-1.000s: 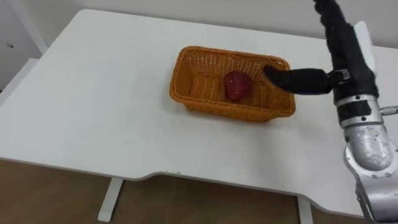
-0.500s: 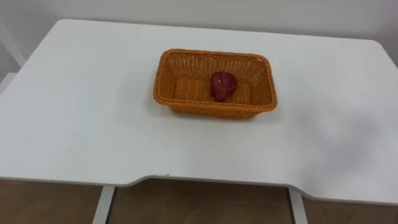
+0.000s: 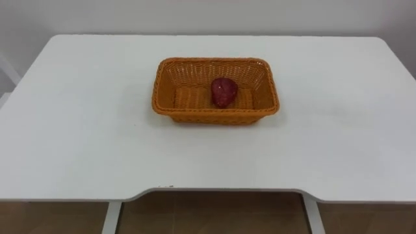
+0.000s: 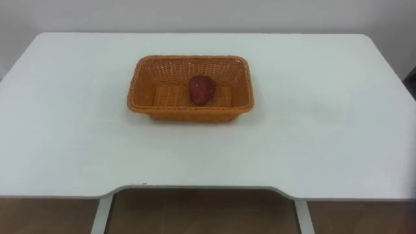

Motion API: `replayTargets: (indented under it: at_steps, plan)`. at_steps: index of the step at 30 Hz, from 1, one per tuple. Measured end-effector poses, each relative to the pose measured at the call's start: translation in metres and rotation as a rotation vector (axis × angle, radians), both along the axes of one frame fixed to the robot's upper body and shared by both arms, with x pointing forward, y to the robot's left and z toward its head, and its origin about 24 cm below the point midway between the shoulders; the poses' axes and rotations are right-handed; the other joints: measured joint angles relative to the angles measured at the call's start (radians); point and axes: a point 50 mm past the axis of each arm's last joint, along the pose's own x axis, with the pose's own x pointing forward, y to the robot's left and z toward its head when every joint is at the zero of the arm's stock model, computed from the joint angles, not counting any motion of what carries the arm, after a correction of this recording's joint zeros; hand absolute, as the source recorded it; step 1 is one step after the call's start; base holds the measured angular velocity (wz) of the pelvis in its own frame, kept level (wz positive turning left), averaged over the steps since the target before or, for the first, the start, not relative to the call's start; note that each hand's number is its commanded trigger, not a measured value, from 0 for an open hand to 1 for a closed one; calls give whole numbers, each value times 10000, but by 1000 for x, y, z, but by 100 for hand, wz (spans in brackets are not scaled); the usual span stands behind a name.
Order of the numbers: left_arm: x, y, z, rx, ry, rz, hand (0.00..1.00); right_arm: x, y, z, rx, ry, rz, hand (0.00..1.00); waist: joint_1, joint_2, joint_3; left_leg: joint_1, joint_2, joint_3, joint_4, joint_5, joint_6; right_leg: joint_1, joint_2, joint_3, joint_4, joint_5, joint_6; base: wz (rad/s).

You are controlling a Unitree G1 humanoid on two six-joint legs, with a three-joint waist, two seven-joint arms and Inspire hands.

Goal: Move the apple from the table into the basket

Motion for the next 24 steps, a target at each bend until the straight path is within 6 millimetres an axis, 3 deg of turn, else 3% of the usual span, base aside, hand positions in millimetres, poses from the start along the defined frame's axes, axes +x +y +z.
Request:
replayTargets:
  at_steps: [3, 8, 16, 24]
  plan:
    - [0, -2, -1, -227, 1, -8, 0, -16, 27, -17, 1543, 348, 518, 0, 59, 4, 20, -1, -4, 26, 39, -22, 25, -7, -9, 48, 9, -19, 22, 0]
    - [2, -7, -3, -493, 18, -167, 0, -16, 55, -32, 3775, 403, 4093, 0, 229, 39, 50, 16, -9, 57, 91, -33, 38, 12, -13, 55, -8, -15, 26, 0]
    - [2, -18, -7, -826, 422, -591, 0, 11, 74, -40, 5622, 209, 7673, 0, 285, 249, 184, 35, -11, 59, 57, -35, 36, 13, -9, 63, -8, -17, 23, 0]
    - [0, -21, -9, -989, 740, -678, 0, 18, 79, -41, 6371, 307, 9319, 0, 327, 234, 175, 36, 0, 72, 54, -42, 22, 9, -1, 60, -30, -28, 10, 0]
